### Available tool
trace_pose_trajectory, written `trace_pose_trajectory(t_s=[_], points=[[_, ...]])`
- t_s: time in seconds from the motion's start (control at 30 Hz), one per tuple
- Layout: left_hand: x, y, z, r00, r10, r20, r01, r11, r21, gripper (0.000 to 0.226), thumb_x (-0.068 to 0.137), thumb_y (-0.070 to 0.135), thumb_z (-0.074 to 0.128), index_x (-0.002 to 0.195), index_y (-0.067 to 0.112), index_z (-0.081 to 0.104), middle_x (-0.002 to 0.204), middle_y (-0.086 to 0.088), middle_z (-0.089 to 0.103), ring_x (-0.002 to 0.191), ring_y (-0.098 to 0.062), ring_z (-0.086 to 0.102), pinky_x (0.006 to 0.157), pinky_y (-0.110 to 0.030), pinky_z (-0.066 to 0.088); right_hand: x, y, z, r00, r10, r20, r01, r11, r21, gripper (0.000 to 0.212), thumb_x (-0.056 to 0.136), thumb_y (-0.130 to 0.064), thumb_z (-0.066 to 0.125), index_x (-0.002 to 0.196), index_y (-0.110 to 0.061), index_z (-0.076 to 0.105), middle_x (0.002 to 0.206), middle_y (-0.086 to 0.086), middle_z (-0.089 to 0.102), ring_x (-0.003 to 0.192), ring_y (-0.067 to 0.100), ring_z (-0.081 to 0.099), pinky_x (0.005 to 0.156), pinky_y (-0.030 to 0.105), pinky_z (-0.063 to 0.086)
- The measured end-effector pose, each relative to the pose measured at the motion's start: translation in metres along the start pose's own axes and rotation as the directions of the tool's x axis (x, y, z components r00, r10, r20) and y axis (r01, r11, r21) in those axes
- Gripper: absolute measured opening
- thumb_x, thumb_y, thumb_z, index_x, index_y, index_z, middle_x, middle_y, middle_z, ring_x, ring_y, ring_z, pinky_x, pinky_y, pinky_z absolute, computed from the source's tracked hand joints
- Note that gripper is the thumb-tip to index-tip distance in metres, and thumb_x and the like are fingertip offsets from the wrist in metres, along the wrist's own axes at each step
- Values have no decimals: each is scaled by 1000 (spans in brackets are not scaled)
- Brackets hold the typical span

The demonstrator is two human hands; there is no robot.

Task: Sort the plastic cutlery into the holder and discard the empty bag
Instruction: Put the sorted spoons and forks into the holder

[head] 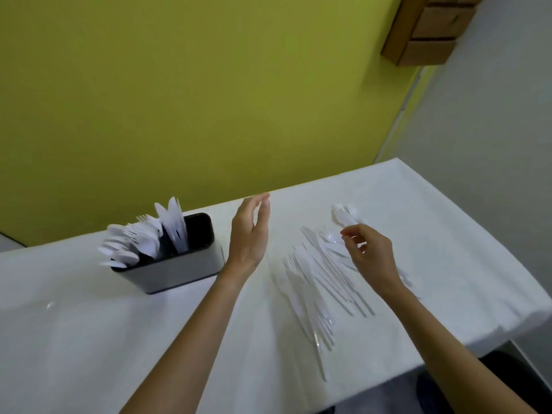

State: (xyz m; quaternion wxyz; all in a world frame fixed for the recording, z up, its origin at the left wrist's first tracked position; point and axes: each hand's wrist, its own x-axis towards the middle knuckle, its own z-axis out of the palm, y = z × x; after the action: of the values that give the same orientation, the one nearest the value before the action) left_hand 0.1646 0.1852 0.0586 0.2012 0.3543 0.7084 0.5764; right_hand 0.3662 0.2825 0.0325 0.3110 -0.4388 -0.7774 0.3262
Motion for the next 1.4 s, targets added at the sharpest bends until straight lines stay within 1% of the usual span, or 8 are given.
trace_pose_trajectory(t_s=[0.1, 0.27, 0.5, 0.7, 0.87, 1.03, 1.17, 1.4], points=[[-16, -36, 25, 983, -180, -27, 182, 969, 166, 26, 97, 27, 47, 115, 15, 61, 115, 5, 58, 102, -14, 56, 80, -21, 38, 0, 34, -18, 998, 51, 37, -50, 999, -17, 13, 88, -3, 60, 87, -14, 66, 86, -8, 65, 76, 3, 60, 63, 8, 44], [-49, -89, 41, 907, -417, -56, 404, 825, 395, 22, 92, 22, 52, 112, 16, 61, 108, -2, 57, 96, -20, 59, 78, -26, 41, 1, 87, -33, 984, 134, 117, -129, 990, -49, 14, 88, -4, 59, 89, -16, 66, 90, -6, 67, 75, 5, 60, 65, 10, 42], [-71, -100, 59, 876, -471, -102, 457, 745, 485, 19, 82, 29, 67, 100, 23, 63, 99, -1, 52, 88, -19, 57, 76, -30, 47, -5, 103, -24, 949, 134, 287, -114, 990, -85, 13, 89, -6, 59, 92, -16, 66, 89, -10, 63, 73, 3, 58, 65, 6, 43], [-75, -103, 61, 855, -484, -189, 519, 798, 306, 10, 82, 11, 67, 85, 15, 58, 84, 1, 60, 79, -19, 59, 71, -29, 47, -26, 75, 21, 816, -49, 577, 126, 988, -94, 16, 93, -19, 56, 105, -18, 67, 97, -6, 64, 77, 7, 55, 71, 20, 47], [-75, -102, 49, 798, -557, -232, 589, 802, 102, 10, 87, 6, 60, 96, 9, 56, 88, -8, 63, 73, -22, 61, 63, -27, 50, -22, 56, 52, 798, -16, 603, 166, 967, -194, 26, 99, -22, 43, 115, -16, 62, 109, -3, 62, 93, 14, 59, 76, 25, 48], [-79, -96, 57, 805, -578, -134, 591, 801, 100, 7, 86, 7, 66, 87, 8, 59, 88, -6, 62, 57, -24, 61, 46, -21, 50, -15, 48, 68, 807, 74, 586, 179, 915, -362, 19, 95, -27, 50, 106, -13, 58, 106, 1, 58, 88, 19, 60, 74, 29, 48], [-76, -94, 65, 817, -553, -164, 569, 819, 73, 7, 86, 6, 66, 90, 5, 60, 86, -6, 60, 41, -14, 58, 44, -19, 49, -13, 45, 73, 810, 143, 569, 133, 900, -416, 22, 94, -30, 54, 105, -11, 56, 105, 2, 54, 90, 21, 60, 75, 30, 48], [-65, -93, 60, 813, -545, -203, 569, 819, 78, 5, 91, 13, 58, 93, 7, 57, 78, 1, 57, 66, -16, 53, 56, -18, 41, -15, 59, 65, 804, 137, 579, 105, 925, -365, 10, 95, -21, 51, 95, -12, 55, 95, 0, 55, 78, 15, 54, 70, 27, 48]])
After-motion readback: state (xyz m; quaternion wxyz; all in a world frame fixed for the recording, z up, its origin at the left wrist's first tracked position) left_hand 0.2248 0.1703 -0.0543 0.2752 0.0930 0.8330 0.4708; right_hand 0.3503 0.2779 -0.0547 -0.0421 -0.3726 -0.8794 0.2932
